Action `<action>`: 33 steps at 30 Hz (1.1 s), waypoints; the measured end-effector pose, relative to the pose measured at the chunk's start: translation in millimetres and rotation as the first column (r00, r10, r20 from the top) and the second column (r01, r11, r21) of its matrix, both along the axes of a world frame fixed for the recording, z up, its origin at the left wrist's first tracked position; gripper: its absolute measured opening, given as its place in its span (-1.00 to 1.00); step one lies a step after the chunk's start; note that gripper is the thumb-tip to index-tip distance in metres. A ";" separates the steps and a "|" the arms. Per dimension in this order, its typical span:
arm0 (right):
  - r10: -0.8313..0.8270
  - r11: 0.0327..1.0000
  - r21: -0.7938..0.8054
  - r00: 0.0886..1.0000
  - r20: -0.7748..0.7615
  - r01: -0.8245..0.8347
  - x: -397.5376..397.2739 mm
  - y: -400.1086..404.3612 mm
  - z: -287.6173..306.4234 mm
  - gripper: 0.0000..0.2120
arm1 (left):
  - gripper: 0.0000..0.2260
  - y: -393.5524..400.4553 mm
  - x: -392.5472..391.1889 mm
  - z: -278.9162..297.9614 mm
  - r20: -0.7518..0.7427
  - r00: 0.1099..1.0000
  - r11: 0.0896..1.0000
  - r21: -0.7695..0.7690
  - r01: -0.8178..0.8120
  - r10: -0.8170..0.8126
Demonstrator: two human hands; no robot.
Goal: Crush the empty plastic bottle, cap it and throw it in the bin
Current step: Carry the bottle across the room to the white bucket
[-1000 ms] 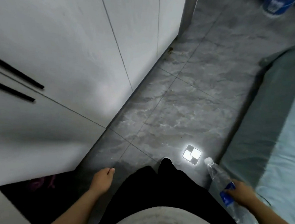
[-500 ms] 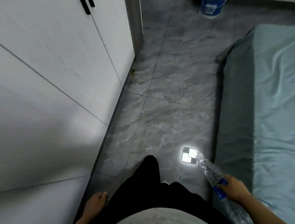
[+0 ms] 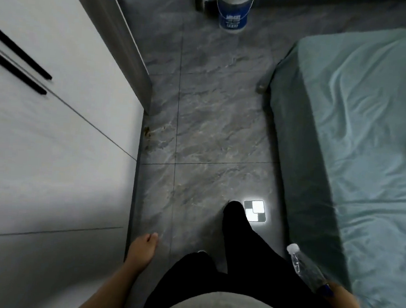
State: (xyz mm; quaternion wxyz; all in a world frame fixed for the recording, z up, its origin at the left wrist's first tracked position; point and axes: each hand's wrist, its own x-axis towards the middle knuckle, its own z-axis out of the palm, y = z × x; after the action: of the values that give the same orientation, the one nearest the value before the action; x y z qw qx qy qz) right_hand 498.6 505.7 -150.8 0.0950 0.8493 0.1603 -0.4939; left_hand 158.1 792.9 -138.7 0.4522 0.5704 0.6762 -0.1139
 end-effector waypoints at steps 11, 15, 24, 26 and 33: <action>-0.048 0.991 0.128 0.998 0.052 0.041 158.3 179.7 8.2 -0.73 | -0.55 99.8 116.8 14.1 -0.037 0.999 0.999 -0.006 -0.034 0.034; -0.044 0.983 0.183 0.996 0.072 0.031 197.7 252.3 13.9 -0.72 | -0.64 135.8 140.4 17.1 -0.047 0.993 0.993 -0.041 -0.108 0.106; -0.094 0.991 0.098 0.995 0.017 0.092 256.7 361.7 -0.8 -0.72 | -0.59 293.1 208.6 3.6 -0.057 0.996 0.997 -0.047 -0.066 0.063; -0.124 0.989 0.076 0.992 -0.002 0.124 265.6 380.4 1.2 -0.71 | -0.58 335.6 231.6 6.2 -0.037 0.999 0.999 -0.033 -0.024 0.022; -0.235 0.972 0.033 0.971 0.050 0.234 306.6 441.9 5.5 -0.59 | -0.69 474.2 334.1 14.9 0.072 0.997 0.999 0.029 0.027 -0.029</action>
State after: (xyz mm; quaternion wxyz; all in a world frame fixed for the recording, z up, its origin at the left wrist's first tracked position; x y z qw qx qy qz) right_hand 805.2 947.6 -145.3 0.0290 0.8765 0.0629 -0.4763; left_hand 492.2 1267.1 -123.8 0.4666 0.5899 0.6528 -0.0901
